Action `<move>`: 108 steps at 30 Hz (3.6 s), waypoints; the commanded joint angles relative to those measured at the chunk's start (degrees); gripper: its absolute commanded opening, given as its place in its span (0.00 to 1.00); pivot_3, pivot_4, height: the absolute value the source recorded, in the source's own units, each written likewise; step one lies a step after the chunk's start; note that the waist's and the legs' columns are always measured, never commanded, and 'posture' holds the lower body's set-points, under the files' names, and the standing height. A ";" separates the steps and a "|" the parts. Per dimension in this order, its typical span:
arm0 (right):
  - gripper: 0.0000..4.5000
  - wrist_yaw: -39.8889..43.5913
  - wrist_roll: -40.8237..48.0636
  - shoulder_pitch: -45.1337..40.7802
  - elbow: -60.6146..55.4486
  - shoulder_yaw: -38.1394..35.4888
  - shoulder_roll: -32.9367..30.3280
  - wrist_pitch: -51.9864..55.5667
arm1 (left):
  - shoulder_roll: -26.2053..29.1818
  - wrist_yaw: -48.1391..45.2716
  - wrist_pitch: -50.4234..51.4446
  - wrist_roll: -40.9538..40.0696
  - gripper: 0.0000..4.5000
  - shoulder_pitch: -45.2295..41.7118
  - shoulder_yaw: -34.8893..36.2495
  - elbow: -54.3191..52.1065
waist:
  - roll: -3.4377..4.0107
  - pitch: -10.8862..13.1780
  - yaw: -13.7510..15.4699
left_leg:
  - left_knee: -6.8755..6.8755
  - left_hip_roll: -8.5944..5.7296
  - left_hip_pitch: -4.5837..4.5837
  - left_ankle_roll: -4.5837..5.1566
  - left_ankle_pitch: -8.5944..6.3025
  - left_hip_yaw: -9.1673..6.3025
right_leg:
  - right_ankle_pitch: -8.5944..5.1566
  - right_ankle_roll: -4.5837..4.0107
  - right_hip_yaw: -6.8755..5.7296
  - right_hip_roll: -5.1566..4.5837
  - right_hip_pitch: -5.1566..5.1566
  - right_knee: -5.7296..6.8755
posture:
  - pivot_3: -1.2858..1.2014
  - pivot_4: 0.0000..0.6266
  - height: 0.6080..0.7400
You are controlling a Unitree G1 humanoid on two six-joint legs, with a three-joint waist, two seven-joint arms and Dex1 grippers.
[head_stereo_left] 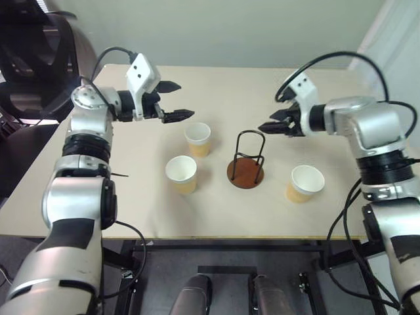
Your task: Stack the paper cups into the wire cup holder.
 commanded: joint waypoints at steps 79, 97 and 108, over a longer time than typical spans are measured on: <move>0.01 30.09 -8.24 31.59 -31.23 3.98 -31.92 -28.20 | 13.83 -21.03 6.50 -32.63 1.00 -4.04 -27.02 -16.77 | -0.04 0.01 0.32 | 0.17 0.05 0.38 0.28 -0.14 0.04 | -0.34 0.51 0.10 -0.14 0.78 -0.13 | 0.52 0.24 1.00; 0.01 33.83 -5.21 -0.15 -22.74 4.92 -24.98 -18.58 | 20.27 -21.03 8.49 -37.23 1.00 0.47 -33.33 -21.62 | -0.02 0.02 0.07 | 0.02 0.07 0.28 0.17 -0.16 -0.12 | -0.49 0.18 0.07 -0.15 0.51 -0.05 | 0.52 0.24 1.00; 0.01 31.96 -5.75 -4.43 -21.43 8.51 -16.60 -17.26 | 18.91 -21.03 6.69 -35.85 1.00 -2.58 -30.91 -15.82 | 0.00 0.03 0.03 | -0.12 0.15 0.21 0.06 -0.12 -0.10 | -0.57 0.03 -0.02 -0.08 0.31 0.01 | 0.52 0.24 1.00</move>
